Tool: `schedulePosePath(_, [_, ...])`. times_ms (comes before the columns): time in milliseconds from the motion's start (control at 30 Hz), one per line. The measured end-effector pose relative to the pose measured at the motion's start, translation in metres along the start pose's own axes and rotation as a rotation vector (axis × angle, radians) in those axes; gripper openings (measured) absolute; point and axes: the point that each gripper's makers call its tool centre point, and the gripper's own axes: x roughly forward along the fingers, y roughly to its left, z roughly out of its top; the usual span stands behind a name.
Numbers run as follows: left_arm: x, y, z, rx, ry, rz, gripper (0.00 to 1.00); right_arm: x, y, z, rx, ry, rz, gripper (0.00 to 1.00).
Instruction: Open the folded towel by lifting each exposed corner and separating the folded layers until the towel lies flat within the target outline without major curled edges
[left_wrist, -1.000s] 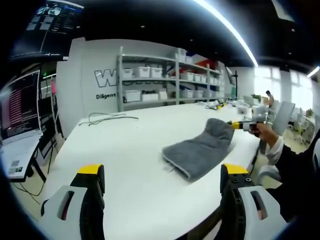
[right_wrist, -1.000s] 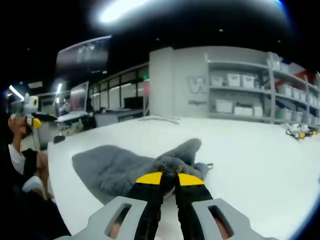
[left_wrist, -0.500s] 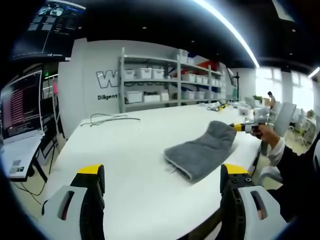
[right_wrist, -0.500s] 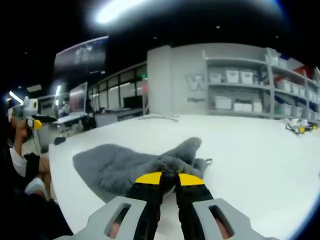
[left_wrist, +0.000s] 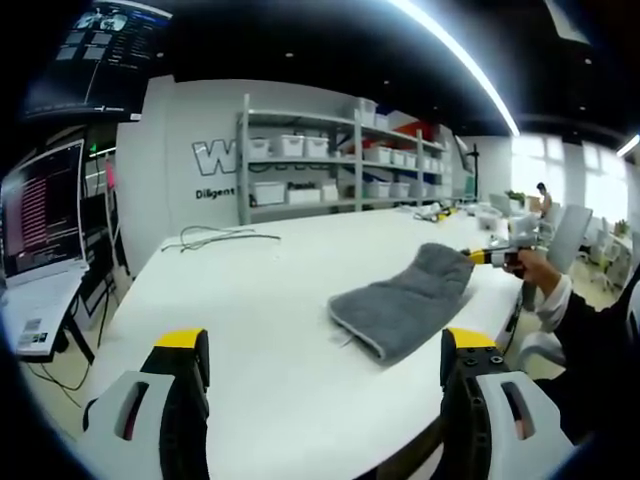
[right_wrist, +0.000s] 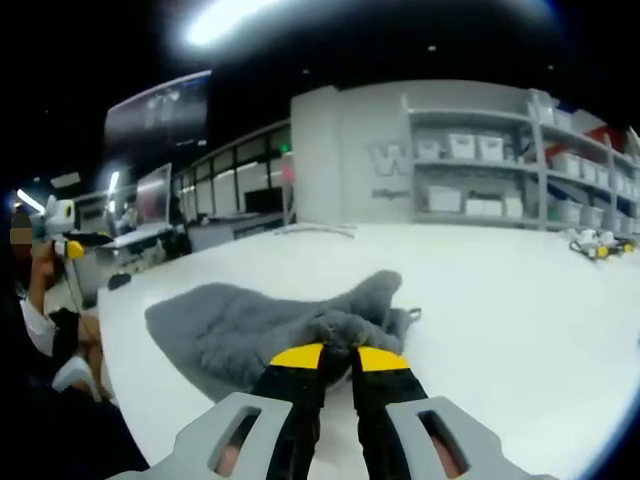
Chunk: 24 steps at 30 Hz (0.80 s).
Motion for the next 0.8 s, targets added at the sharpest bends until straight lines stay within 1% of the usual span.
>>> schedulePosePath(267, [0.000, 0.000, 0.000, 0.001, 0.001, -0.002, 0.94, -0.001, -0.002, -0.002, 0.004, 0.009, -0.001, 0.07])
schedulePosePath(800, [0.002, -0.002, -0.003, 0.003, 0.009, -0.002, 0.94, -0.002, -0.014, -0.008, 0.023, 0.026, -0.006, 0.08])
